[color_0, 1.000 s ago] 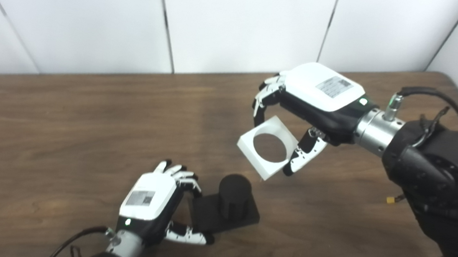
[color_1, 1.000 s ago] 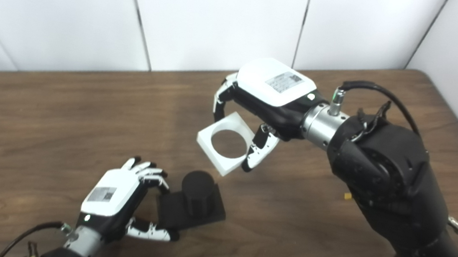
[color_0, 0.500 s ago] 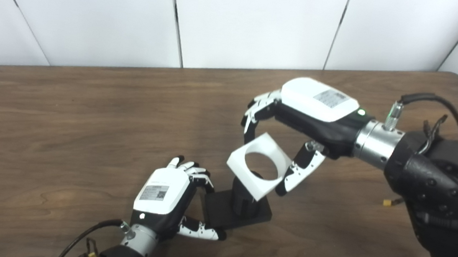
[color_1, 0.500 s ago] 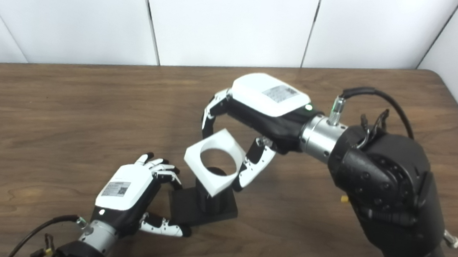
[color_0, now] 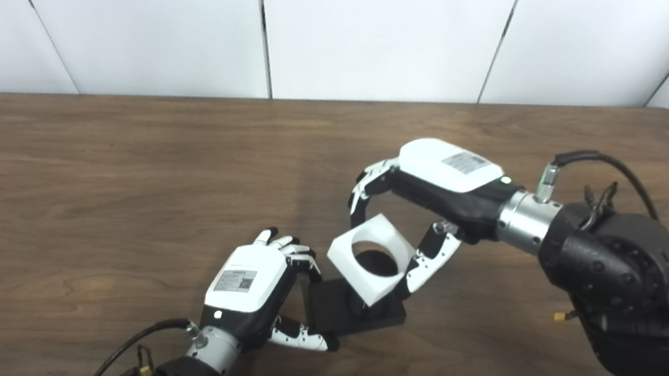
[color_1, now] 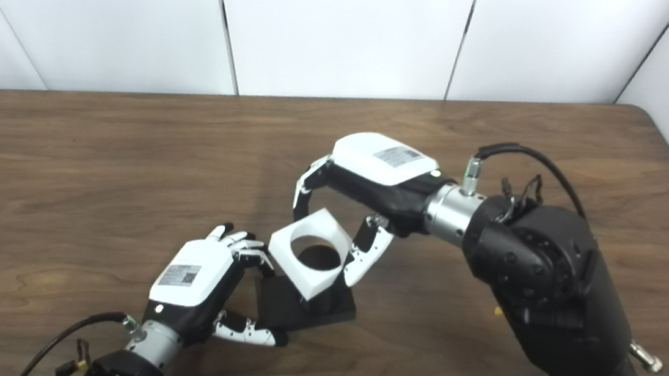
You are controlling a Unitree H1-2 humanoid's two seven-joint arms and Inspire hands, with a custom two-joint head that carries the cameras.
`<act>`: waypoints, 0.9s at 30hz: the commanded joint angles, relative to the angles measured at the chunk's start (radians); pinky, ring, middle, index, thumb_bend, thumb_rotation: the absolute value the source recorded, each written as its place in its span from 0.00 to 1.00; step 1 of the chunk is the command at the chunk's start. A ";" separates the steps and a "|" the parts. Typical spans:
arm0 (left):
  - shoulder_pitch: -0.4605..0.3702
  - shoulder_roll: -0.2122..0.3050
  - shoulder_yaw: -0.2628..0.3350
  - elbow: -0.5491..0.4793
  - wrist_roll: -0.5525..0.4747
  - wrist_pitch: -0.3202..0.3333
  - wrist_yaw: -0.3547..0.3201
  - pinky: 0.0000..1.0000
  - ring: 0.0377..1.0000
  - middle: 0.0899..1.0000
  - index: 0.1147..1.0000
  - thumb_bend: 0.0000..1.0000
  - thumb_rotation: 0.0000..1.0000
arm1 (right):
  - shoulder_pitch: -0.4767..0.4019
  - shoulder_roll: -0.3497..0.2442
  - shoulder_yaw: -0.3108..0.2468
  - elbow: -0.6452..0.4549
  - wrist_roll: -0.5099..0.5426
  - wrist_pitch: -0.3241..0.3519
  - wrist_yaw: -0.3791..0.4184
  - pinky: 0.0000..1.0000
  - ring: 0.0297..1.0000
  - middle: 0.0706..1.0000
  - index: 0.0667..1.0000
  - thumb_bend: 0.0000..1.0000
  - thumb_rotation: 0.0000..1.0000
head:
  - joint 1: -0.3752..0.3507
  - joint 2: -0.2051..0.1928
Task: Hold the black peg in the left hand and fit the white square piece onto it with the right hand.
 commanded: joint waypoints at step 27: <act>0.016 -0.007 -0.030 0.025 0.024 0.003 -0.054 0.99 0.89 0.79 0.42 0.51 0.06 | -0.003 -0.056 0.016 -0.013 -0.023 -0.085 -0.008 0.80 0.85 0.71 0.45 0.52 0.13 | 0.000 0.014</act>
